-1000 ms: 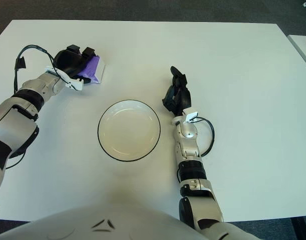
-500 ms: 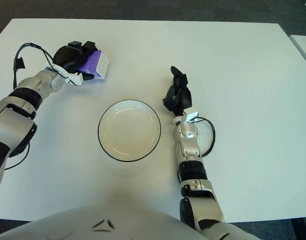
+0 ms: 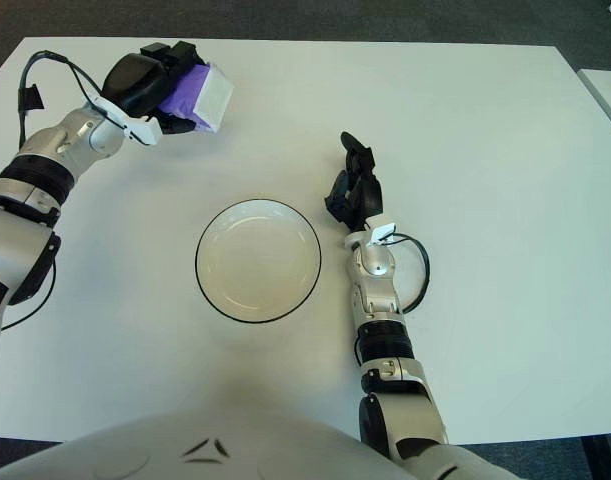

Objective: Put the tissue paper into the plate.

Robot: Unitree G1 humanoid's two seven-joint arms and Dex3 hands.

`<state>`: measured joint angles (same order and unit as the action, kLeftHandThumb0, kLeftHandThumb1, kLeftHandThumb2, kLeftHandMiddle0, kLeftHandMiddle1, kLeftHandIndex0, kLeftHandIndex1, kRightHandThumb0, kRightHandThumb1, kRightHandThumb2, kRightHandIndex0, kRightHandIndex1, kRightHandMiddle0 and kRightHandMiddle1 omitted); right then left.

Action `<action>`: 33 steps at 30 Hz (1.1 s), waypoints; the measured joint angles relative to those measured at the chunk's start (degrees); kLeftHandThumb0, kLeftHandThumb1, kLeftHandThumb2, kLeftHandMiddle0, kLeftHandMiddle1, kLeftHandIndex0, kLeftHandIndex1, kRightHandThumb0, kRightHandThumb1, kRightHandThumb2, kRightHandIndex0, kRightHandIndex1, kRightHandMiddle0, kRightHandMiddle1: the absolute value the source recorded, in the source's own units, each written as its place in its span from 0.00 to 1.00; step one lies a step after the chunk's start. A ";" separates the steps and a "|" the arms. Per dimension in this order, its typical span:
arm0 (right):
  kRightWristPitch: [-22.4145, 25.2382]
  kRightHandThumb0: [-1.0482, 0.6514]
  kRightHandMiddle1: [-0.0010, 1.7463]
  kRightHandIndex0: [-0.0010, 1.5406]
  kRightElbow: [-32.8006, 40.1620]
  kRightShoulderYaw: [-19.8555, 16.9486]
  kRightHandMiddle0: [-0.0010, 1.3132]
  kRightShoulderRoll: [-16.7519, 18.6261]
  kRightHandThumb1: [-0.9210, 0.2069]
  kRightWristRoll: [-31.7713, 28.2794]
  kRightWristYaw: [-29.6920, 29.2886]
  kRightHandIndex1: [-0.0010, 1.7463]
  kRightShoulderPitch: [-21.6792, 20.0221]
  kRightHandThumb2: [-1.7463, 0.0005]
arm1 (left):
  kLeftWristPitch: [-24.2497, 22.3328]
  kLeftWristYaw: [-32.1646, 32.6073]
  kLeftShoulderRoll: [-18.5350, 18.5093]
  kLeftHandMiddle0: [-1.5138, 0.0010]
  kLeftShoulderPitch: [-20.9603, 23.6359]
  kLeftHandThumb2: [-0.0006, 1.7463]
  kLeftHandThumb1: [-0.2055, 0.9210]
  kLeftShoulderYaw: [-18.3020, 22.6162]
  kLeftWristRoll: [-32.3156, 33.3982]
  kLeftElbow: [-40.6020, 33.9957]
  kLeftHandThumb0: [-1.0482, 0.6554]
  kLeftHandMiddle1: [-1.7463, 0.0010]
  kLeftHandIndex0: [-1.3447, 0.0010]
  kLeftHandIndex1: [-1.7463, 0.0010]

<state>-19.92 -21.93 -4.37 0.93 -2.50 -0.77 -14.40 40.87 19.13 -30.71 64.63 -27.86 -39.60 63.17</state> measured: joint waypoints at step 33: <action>0.01 0.20 0.32 0.17 -0.87 -0.11 0.00 0.03 0.00 0.05 -1.20 0.00 -0.89 0.47 | 16.02 -22.65 -2.45 0.27 -19.39 0.71 0.52 6.54 10.06 -42.83 0.35 0.00 0.59 0.00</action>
<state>-19.91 -22.80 -4.47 0.96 -2.44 -1.97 -15.29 56.90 -3.52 -33.16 45.23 -21.33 -29.54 20.34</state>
